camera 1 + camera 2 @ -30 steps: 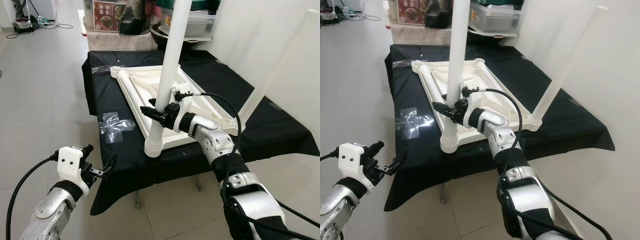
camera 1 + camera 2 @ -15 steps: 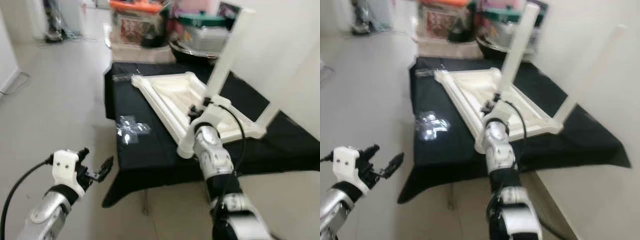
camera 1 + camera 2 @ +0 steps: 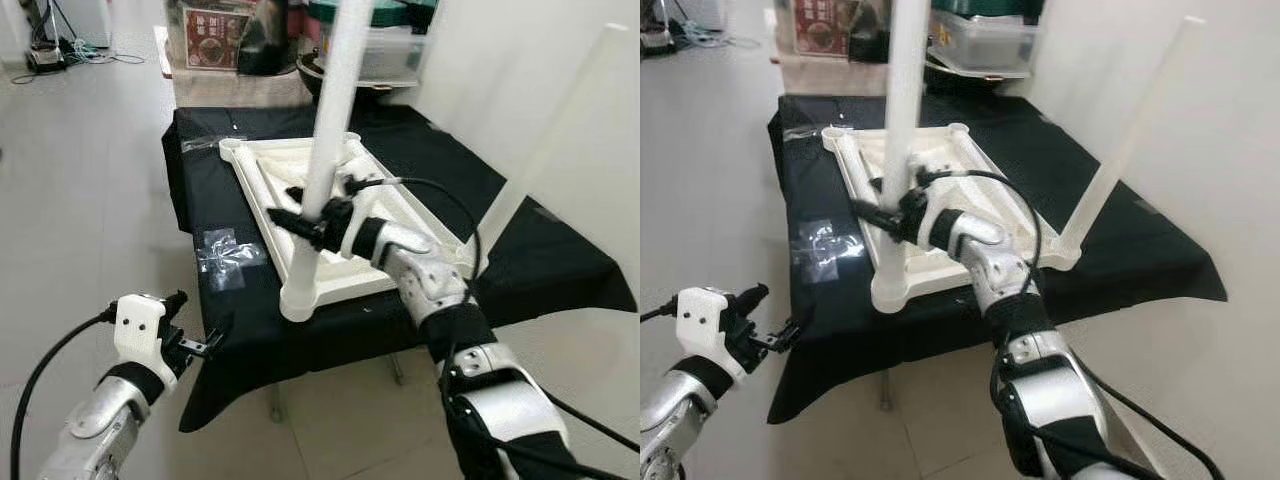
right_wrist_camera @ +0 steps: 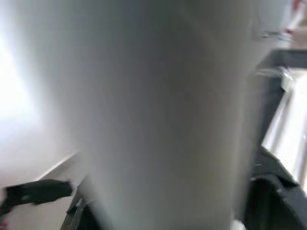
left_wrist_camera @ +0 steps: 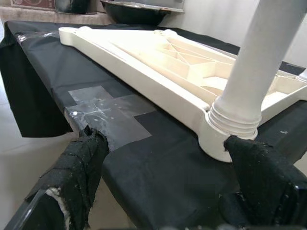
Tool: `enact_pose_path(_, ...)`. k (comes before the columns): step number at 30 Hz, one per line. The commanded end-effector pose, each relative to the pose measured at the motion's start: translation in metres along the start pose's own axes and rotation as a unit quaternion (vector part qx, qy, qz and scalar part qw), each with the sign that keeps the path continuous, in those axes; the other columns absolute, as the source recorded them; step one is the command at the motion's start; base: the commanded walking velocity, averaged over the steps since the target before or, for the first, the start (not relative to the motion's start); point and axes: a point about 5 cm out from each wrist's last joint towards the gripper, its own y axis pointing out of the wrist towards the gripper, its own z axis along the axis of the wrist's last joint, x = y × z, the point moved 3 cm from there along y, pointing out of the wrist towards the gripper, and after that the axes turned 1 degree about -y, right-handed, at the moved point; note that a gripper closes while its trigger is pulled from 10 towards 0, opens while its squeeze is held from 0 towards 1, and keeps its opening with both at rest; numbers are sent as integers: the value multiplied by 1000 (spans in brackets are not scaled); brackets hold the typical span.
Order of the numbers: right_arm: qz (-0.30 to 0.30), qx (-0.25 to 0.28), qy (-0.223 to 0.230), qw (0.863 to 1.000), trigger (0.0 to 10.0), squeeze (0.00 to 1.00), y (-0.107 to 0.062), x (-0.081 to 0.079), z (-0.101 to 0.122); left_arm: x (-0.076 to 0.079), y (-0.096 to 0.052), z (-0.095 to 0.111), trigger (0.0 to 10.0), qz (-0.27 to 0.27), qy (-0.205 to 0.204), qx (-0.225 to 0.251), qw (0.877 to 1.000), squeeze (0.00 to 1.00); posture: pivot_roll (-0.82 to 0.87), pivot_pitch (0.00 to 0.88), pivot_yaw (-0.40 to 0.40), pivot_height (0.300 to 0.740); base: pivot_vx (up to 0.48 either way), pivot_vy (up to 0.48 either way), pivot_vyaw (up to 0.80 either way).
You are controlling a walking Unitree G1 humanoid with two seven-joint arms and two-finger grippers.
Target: Building children table
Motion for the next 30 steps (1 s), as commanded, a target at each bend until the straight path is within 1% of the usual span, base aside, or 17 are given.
enact_pose_path(1,-153,-18,6,988,0,0,1,27,-3,0,-1,-5,10000,2,-1,-9,1000,0,173,0,-147,740,0,0,0)
enact_pose_path(2,-153,-18,6,988,0,0,1,27,-3,0,-1,-5,10000,2,-1,-9,1000,0,173,0,-147,740,0,0,0)
enact_pose_path(3,-336,-46,54,939,0,0,-18,57,-18,0,-2,-4,10000,4,-1,-10,1000,0,176,0,-147,740,0,0,0)
enact_pose_path(4,-336,-46,54,939,0,0,-18,57,-18,0,-2,-4,10000,4,-1,-10,1000,0,176,0,-147,740,0,0,0)
enact_pose_path(5,-471,-78,94,873,0,0,-46,73,-39,0,-3,-4,10000,5,-1,-9,1000,0,176,0,-149,740,0,0,0)
enact_pose_path(7,-471,-78,94,873,0,0,-46,73,-39,0,-3,-4,10000,5,-1,-9,1000,0,176,0,-149,740,0,0,0)
enact_pose_path(8,-559,-81,95,820,0,0,-69,73,-53,0,-4,-4,10000,5,-1,-9,1000,0,174,0,-143,740,0,0,0)
enact_pose_path(9,-578,-86,101,805,0,0,-80,65,-62,0,-4,-4,10000,5,-2,-9,1000,0,174,0,-139,740,0,0,0)
enact_pose_path(12,-519,-82,93,846,1216,0,-70,39,-64,1,-4,-4,10000,0,-2,-11,1000,0,152,0,-121,740,0,0,0)
enact_pose_path(13,-484,-59,93,868,10000,0,-61,33,-57,1,-3,-5,10000,-2,-2,-12,1000,0,150,0,-119,740,0,0,0)
enact_pose_path(14,-484,-59,93,868,10000,0,-61,33,-57,1,-3,-5,10000,-2,-2,-12,1000,0,150,0,-119,740,0,0,0)
enact_pose_path(15,-430,-34,88,898,10000,0,-49,26,-47,1,-3,-5,10000,-3,-2,-13,1000,0,144,0,-116,740,0,0,0)
enact_pose_path(16,-298,41,86,950,10000,1000,-30,15,-16,1,-2,-6,10000,-6,-3,-14,1000,0,140,0,-115,740,0,0,0)
enact_pose_path(21,-116,80,90,986,10000,1000,-16,3,16,1,-1,-6,10000,-7,-4,-14,1000,0,143,0,-118,740,0,0,0)
enact_pose_path(22,-66,77,64,993,10000,0,-15,1,23,0,0,-6,10000,-6,-4,-13,1000,0,145,0,-122,740,0,0,0)
enact_pose_path(25,26,40,-3,999,10000,0,-17,-3,21,0,0,-6,10000,-5,-4,-12,1000,0,152,0,-128,740,0,0,0)
enact_pose_path(30,5,11,-13,1000,10000,0,-10,0,8,0,0,-6,10000,-4,-4,-11,1000,0,167,0,-141,740,0,0,0)
